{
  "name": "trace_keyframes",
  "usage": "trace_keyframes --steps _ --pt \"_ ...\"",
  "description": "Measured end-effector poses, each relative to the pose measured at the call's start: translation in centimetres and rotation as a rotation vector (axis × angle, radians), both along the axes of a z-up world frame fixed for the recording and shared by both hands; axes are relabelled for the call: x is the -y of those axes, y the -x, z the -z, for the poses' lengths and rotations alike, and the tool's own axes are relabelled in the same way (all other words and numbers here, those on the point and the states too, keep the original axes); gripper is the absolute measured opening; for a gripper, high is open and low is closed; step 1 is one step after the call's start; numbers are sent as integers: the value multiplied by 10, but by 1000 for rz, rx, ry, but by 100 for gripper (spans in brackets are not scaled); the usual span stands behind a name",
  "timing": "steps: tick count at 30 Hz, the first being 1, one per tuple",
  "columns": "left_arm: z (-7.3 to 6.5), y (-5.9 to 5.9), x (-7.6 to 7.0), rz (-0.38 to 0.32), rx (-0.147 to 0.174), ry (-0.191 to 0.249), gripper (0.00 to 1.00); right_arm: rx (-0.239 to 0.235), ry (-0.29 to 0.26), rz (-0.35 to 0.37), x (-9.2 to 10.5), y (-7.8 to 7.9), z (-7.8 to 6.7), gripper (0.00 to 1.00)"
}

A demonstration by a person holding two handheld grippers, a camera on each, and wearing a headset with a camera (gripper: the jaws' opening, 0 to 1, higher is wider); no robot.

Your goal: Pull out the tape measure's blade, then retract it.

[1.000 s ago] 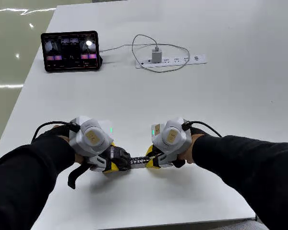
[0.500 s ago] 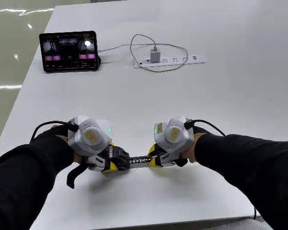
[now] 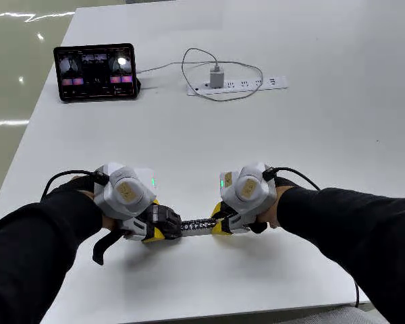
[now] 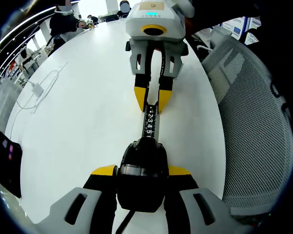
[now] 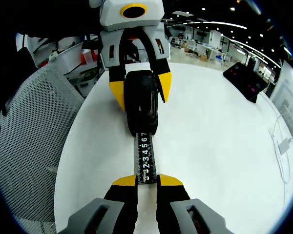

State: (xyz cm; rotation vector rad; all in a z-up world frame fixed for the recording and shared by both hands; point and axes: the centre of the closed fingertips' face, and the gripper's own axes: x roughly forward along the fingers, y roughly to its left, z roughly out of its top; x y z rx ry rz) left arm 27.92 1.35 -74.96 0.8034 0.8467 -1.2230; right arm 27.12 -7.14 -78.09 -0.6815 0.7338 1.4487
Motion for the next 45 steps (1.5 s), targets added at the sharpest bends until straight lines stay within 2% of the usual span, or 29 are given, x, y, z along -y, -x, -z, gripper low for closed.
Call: trace_keyframes --steps 24,45 --pt "0 0 0 -3 4 7 31 -11 -5 21 9 1 0 10" --pt "0 0 0 -3 3 6 31 -14 6 31 28 2 1 10"
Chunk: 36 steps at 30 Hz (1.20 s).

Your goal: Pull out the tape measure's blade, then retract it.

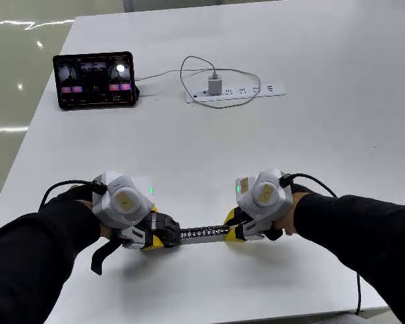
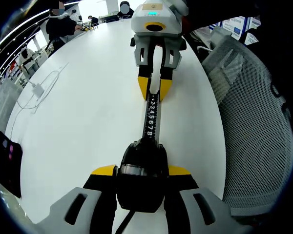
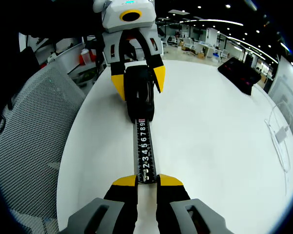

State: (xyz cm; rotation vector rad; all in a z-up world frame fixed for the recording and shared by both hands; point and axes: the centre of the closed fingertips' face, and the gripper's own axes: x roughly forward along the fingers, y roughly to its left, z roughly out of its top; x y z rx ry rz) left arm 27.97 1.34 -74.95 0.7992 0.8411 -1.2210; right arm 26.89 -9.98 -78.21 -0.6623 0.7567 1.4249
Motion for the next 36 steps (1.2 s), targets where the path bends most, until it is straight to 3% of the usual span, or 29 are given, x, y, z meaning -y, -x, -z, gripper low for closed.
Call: trace_keyframes --steps 36 --pt "0 0 0 -7 2 5 31 -21 -3 17 24 -1 -2 10"
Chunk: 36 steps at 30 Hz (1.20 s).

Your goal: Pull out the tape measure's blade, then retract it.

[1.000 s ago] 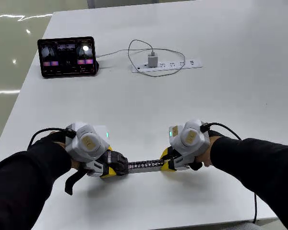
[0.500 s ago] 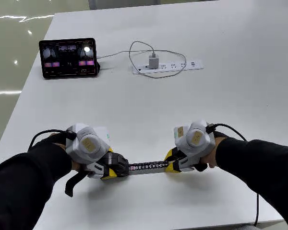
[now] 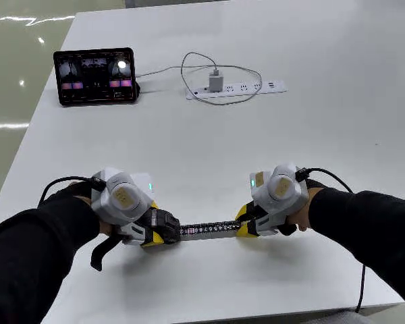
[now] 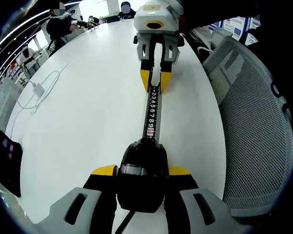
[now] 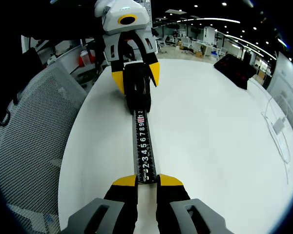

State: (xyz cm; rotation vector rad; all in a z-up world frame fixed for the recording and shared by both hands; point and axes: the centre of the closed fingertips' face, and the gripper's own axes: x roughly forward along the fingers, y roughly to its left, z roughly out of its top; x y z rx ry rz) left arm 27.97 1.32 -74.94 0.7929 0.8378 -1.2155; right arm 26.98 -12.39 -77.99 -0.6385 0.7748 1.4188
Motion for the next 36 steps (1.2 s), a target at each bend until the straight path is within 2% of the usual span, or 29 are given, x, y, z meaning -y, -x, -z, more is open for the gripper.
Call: trace_keyframes --steps 36 --pt "0 1 1 -5 10 21 31 11 22 10 22 -2 0 10"
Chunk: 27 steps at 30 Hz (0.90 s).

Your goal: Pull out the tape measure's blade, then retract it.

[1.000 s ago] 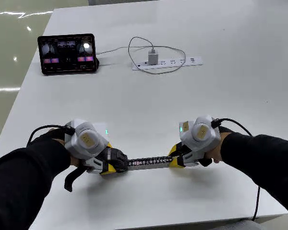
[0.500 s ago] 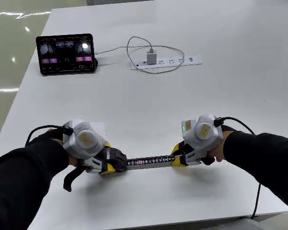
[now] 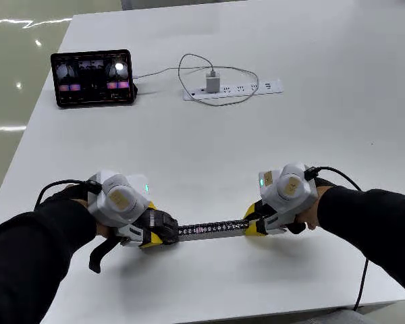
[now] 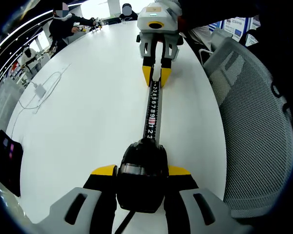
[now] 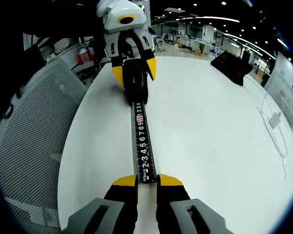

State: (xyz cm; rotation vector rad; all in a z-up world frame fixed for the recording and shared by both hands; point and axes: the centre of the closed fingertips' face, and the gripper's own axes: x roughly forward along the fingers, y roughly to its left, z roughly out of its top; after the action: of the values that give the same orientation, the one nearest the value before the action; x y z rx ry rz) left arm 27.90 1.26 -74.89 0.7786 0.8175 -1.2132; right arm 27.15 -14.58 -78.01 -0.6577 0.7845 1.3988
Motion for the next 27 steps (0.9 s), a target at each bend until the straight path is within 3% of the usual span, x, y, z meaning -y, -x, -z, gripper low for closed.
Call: trace_keyframes --steps 27 --pt "0 -1 0 -1 -1 -2 31 -7 -2 12 11 -1 0 10"
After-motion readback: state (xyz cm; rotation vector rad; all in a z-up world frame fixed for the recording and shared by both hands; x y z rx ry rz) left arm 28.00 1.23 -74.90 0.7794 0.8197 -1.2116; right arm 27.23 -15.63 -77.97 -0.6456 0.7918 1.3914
